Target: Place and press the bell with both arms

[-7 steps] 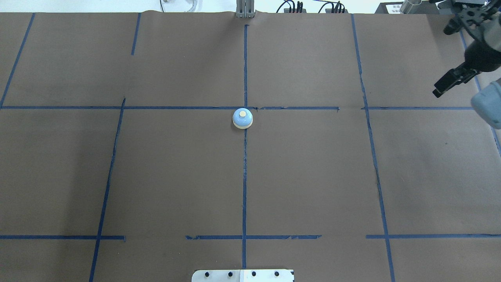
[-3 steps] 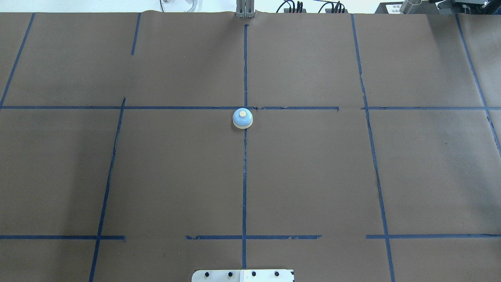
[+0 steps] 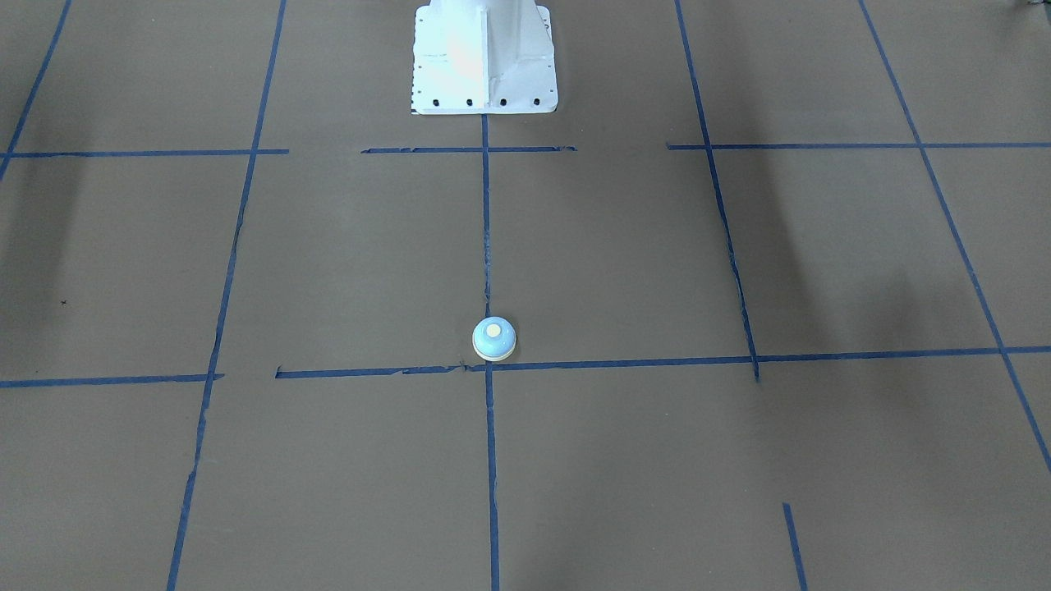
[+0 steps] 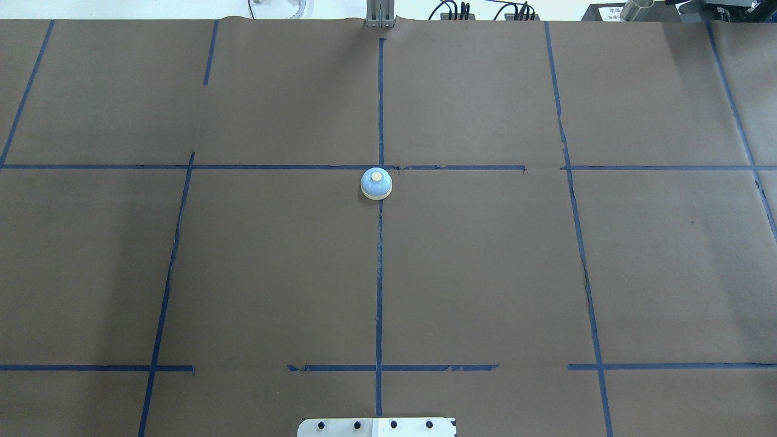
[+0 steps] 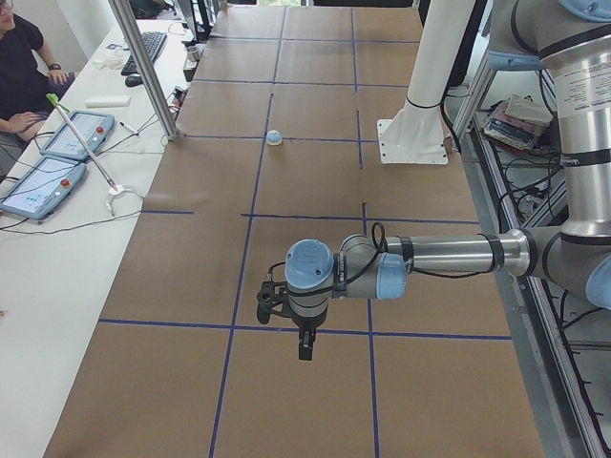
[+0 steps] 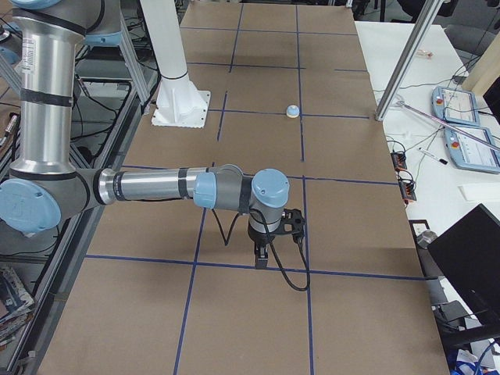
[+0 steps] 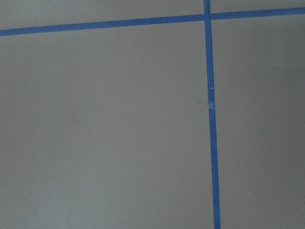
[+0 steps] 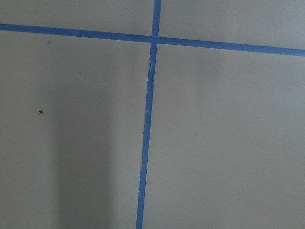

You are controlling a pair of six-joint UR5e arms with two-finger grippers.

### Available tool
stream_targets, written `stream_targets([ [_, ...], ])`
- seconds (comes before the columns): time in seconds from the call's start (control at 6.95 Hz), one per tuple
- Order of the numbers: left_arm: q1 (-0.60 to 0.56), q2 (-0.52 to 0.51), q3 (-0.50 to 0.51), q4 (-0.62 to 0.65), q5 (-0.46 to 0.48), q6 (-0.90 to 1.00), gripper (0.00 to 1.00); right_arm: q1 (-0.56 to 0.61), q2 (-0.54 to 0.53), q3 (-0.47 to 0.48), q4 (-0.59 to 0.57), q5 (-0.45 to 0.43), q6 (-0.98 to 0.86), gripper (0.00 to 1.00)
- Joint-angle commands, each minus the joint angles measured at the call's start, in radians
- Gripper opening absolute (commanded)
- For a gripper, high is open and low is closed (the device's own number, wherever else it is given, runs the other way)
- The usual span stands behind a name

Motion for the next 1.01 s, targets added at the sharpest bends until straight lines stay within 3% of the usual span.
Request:
stream_targets([
  [0.0, -0.001, 0.0, 0.006, 0.0, 0.0, 0.0, 1.0, 0.002, -0.004, -0.004, 0.0, 0.002, -0.001, 1.0],
  [0.86, -0.001, 0.0, 0.012, 0.0, 0.002, 0.0, 1.0, 0.002, -0.002, -0.004, 0.0, 0.025, -0.001, 1.0],
])
